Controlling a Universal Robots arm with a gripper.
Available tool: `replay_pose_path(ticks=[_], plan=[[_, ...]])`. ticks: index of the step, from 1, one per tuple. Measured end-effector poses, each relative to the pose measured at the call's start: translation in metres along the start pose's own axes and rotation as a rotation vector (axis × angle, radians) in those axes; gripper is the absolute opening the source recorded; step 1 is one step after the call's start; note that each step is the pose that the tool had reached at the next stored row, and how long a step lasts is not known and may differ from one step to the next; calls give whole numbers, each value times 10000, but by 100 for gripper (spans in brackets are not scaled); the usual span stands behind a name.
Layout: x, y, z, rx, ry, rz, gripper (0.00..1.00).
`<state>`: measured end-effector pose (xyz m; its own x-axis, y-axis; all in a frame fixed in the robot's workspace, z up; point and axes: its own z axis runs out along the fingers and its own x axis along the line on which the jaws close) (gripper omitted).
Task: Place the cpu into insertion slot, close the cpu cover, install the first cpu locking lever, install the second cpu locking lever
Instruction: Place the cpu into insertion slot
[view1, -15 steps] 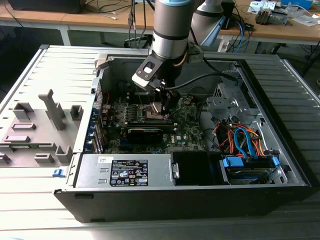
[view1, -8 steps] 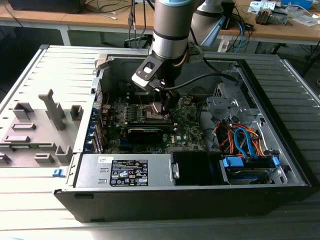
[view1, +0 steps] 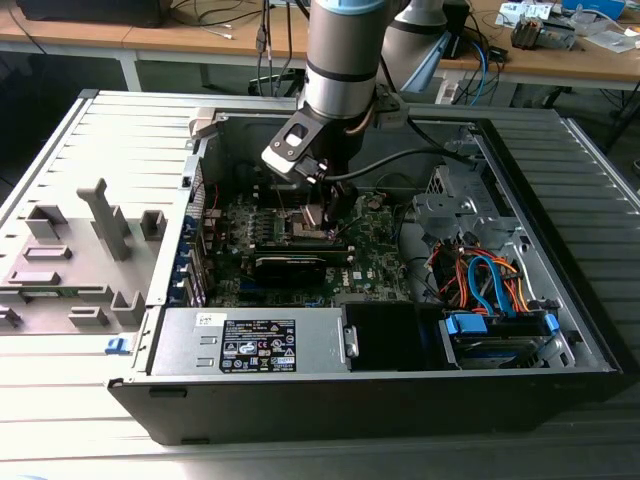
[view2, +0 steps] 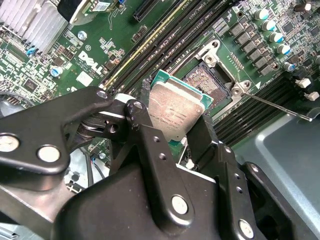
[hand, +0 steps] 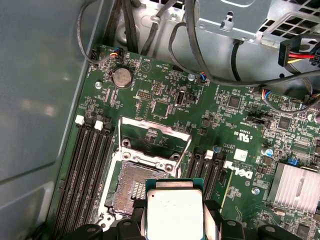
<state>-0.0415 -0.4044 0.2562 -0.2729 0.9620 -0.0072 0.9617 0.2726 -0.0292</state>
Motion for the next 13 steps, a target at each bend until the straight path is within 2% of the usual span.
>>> replay_pose_path(ticks=[13], plan=[[0, 0, 8, 2, 7, 221, 55]])
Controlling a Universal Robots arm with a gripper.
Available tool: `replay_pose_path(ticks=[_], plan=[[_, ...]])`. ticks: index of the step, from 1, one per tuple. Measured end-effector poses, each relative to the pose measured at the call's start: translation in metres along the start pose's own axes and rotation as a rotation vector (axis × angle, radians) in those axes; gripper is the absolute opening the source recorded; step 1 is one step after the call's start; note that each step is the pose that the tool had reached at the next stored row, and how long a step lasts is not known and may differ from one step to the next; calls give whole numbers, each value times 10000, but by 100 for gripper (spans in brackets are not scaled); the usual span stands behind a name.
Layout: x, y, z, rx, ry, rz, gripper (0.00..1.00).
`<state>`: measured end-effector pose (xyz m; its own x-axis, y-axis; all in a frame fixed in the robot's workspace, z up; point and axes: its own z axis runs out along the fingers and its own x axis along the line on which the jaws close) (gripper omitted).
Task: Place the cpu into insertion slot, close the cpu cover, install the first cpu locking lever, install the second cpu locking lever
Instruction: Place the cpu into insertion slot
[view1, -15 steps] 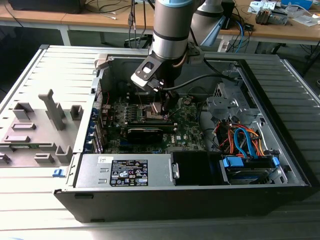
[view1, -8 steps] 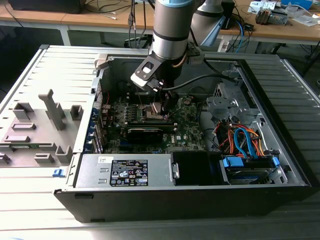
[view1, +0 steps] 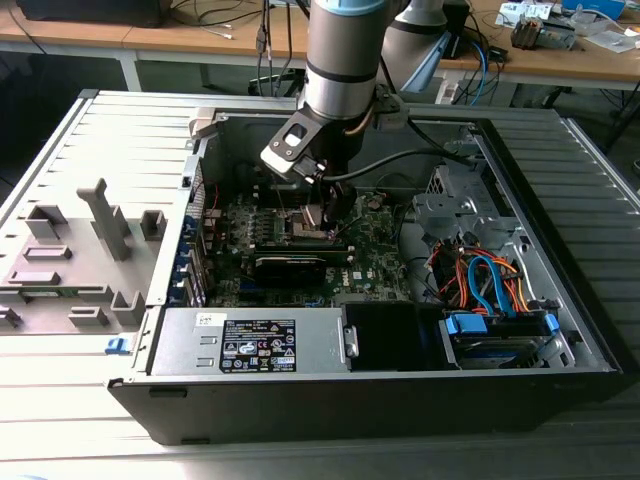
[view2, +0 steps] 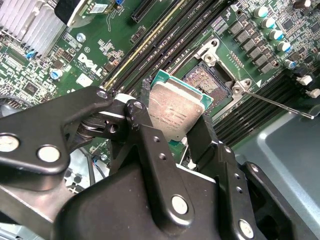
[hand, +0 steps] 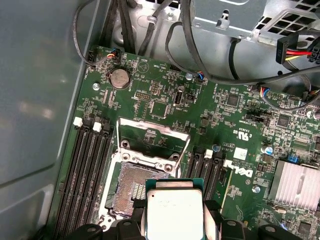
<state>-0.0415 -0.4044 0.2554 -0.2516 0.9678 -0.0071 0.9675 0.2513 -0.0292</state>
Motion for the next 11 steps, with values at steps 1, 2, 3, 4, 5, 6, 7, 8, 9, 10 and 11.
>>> replay_pose_path(ticks=[1, 2, 3, 4, 5, 6, 7, 8, 9, 10, 11], plan=[[0, 0, 1, 0, 1, 16, 55], [0, 0, 1, 0, 1, 28, 55], [0, 0, 2, 1, 1, 37, 55], [0, 0, 2, 1, 1, 54, 55], [0, 0, 3, 1, 2, 72, 55], [0, 0, 4, 1, 3, 93, 55], [0, 0, 4, 1, 3, 106, 55], [0, 0, 5, 1, 3, 115, 55], [0, 0, 5, 1, 4, 124, 55], [0, 0, 6, 1, 4, 135, 55], [0, 0, 7, 1, 5, 150, 55]])
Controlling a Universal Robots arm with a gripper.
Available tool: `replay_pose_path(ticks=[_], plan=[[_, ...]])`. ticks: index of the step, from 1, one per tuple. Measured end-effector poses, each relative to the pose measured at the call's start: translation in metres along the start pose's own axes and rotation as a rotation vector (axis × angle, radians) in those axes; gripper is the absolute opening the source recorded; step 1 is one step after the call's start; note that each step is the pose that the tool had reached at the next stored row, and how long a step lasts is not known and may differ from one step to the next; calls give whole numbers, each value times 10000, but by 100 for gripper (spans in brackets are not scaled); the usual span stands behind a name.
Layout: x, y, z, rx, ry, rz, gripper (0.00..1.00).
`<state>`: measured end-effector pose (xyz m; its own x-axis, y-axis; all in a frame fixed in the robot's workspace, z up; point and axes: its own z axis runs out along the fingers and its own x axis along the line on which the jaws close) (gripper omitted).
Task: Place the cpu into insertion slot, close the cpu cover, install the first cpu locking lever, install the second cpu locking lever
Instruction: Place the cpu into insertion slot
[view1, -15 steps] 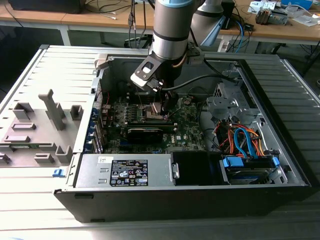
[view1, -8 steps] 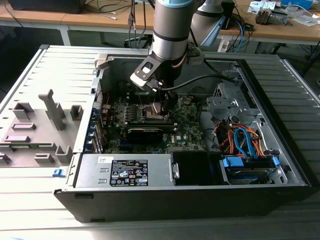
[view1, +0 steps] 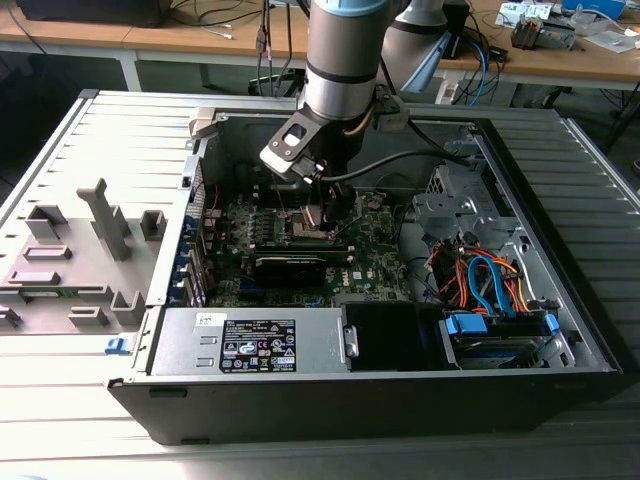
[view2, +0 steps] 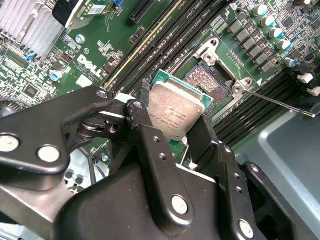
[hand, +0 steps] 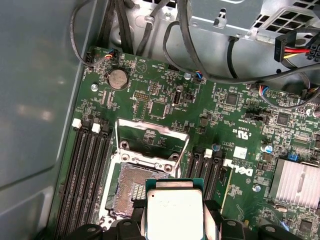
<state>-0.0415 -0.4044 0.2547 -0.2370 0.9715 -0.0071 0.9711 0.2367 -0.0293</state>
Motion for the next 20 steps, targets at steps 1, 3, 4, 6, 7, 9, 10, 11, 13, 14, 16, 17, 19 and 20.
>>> replay_pose_path(ticks=[1, 3, 4, 6, 7, 9, 10, 11, 13, 14, 16, 17, 19, 20], plan=[[0, 0, 1, -1, 1, 21, 55], [0, 0, 2, 0, 1, 42, 55], [0, 0, 2, 0, 1, 56, 55], [0, 0, 4, 1, 3, 91, 55], [0, 0, 5, 0, 3, 115, 55], [0, 0, 7, 1, 4, 144, 55], [0, 0, 7, 1, 5, 153, 55], [0, 0, 8, 1, 4, 166, 55], [0, 0, 9, 1, 6, 189, 55], [0, 0, 9, 1, 6, 199, 55], [0, 0, 10, 1, 6, 224, 55], [0, 0, 10, 2, 7, 234, 55], [0, 1, 11, 1, 7, 254, 55], [0, 1, 12, 2, 8, 263, 55]])
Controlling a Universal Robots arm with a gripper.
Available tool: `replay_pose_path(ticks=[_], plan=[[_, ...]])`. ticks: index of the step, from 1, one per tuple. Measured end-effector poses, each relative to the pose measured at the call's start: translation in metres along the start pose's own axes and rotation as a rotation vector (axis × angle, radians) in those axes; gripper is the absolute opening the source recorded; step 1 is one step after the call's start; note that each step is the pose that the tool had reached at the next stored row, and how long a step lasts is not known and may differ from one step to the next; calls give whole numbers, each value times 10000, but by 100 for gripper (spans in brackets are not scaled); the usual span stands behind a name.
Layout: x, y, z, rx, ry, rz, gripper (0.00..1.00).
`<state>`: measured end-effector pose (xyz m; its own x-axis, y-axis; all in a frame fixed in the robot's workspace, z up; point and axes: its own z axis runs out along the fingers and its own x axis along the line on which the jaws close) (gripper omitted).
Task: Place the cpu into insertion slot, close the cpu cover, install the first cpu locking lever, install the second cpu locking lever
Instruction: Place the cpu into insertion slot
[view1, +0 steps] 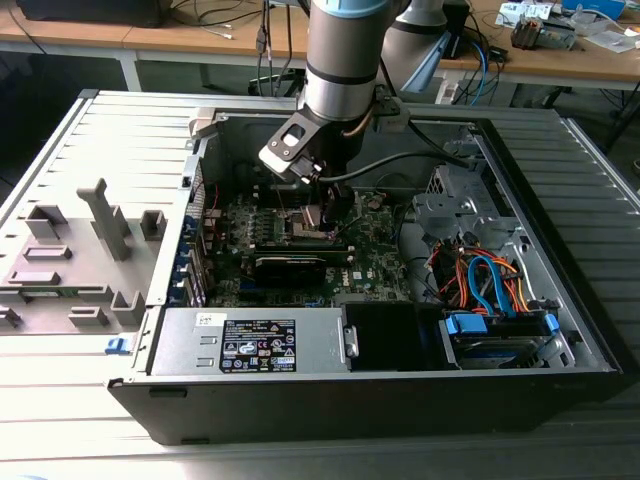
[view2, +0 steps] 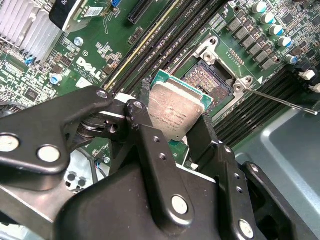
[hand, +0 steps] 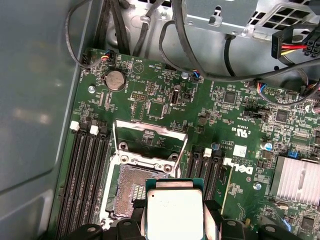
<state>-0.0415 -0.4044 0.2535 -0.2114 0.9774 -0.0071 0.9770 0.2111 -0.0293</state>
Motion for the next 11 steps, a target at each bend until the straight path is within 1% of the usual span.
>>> replay_pose_path(ticks=[11], plan=[[0, 0, 9, 1, 4, 170, 55]])
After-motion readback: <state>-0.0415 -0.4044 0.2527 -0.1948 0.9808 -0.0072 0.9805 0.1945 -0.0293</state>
